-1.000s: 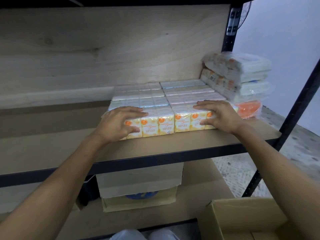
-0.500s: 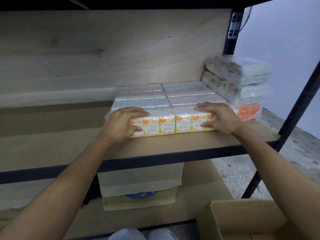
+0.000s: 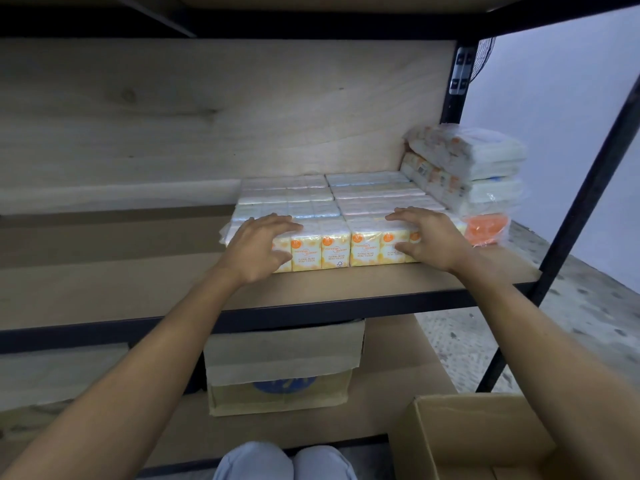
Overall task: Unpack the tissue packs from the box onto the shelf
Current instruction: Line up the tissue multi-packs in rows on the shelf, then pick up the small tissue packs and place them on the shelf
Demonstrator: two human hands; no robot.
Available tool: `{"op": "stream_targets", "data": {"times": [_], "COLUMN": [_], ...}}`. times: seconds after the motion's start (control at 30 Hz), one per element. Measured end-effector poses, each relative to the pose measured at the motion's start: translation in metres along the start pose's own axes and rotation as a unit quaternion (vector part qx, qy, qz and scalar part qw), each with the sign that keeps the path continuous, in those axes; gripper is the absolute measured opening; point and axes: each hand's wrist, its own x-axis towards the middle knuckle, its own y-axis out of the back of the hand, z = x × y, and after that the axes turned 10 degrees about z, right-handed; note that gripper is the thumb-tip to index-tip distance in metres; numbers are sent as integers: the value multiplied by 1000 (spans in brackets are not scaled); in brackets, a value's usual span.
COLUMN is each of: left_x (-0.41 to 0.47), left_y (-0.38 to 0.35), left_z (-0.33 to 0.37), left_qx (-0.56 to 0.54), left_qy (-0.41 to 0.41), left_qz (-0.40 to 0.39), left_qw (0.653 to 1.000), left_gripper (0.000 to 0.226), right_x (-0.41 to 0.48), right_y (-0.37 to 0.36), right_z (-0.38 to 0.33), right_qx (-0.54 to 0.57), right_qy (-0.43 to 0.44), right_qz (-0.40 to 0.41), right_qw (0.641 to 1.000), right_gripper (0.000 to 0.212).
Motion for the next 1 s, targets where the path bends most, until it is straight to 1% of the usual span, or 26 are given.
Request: {"op": "stream_targets", "data": {"times": [0.07,0.23,0.33,0.43,0.57,0.67,0.8,0.9,1.0], "left_x": [-8,-35,-56,-79,-114,-141,-175,-199,-227], "left_y": [0,9,17,26,39,43,36,23,1], "left_z": [6,19,25,27,25,21,11,6,-2], "left_qx": [-15,-12,-35,-46,-72,-83,-110,-141,-161], "left_qy": [12,6,15,23,75,92,121,162,216], "left_qz": [13,45,55,60,35,50,62,60,38], "left_qw": [1000,999,998,997,994,991,985,975,962], "left_gripper": [55,50,47,45,45,42,40,38,37], "right_x": [-5,-25,-40,-58,-80,-97,-124,-147,-171], "right_y": [3,5,0,-6,-19,-35,-63,-89,-119], "right_z": [-10,-46,-73,-105,-147,-174,-199,-206,-203], "right_qx": [15,58,91,124,159,182,198,209,226], "right_qy": [-7,-23,-29,-41,-47,-47,-39,-60,-103], "right_qz": [8,25,22,6,-17,-30,-20,-42,-76], "right_qw": [1000,998,995,991,986,982,979,975,966], "right_gripper": [54,43,39,40,43,43,42,40,36]}}
